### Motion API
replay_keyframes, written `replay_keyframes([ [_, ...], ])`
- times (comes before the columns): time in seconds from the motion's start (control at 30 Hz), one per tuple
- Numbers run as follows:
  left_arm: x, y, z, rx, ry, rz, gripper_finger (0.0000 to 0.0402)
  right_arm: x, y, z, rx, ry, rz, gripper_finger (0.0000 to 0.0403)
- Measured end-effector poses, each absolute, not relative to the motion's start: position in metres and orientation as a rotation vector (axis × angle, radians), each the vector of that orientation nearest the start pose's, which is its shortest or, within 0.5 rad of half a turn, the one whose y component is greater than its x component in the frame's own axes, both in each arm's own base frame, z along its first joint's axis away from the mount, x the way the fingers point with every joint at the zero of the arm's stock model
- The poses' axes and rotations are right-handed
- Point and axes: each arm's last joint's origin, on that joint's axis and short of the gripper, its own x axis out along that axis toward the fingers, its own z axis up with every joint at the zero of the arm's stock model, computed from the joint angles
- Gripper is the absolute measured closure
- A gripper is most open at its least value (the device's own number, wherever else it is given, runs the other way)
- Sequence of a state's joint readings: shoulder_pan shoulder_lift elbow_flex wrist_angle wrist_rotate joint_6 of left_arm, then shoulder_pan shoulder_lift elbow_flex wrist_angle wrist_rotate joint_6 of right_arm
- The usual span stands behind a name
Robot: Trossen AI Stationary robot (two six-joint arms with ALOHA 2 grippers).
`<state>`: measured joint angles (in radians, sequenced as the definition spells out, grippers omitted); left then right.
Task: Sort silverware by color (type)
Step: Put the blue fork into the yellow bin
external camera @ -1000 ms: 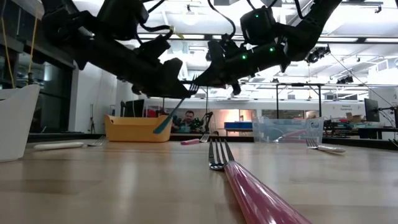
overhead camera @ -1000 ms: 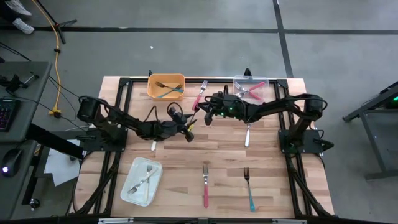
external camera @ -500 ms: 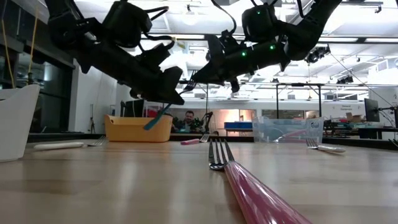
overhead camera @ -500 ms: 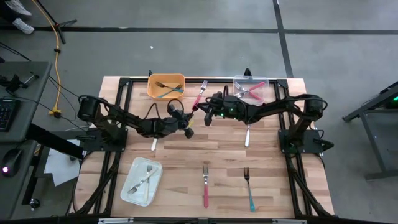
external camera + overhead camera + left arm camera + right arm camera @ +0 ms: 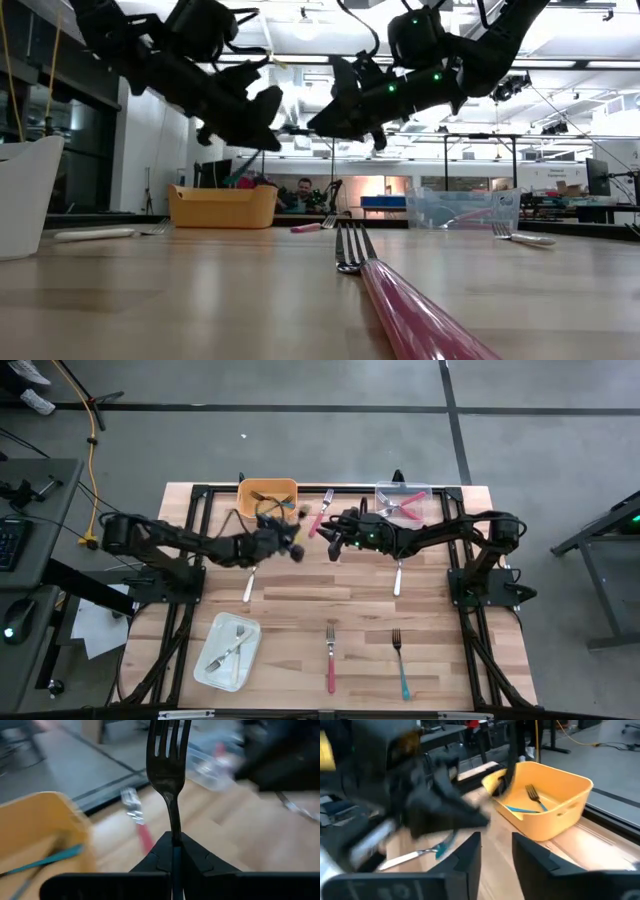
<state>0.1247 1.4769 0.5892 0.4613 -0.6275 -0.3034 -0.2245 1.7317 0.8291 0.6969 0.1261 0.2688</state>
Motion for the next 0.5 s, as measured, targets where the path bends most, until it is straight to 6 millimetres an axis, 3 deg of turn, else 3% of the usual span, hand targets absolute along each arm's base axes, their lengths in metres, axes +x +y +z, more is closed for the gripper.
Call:
replay_keyframes([
  [0.23,0.247,0.105,0.201,-0.334,0.181,0.99,0.0398,0.342,-0.092,0.185,0.28,0.198,-0.43,0.0277],
  [0.5,0.225,0.169,0.193,-0.661,0.006,0.984,0.0398,0.342,-0.094,0.185,0.279,0.202,-0.436,0.0277],
])
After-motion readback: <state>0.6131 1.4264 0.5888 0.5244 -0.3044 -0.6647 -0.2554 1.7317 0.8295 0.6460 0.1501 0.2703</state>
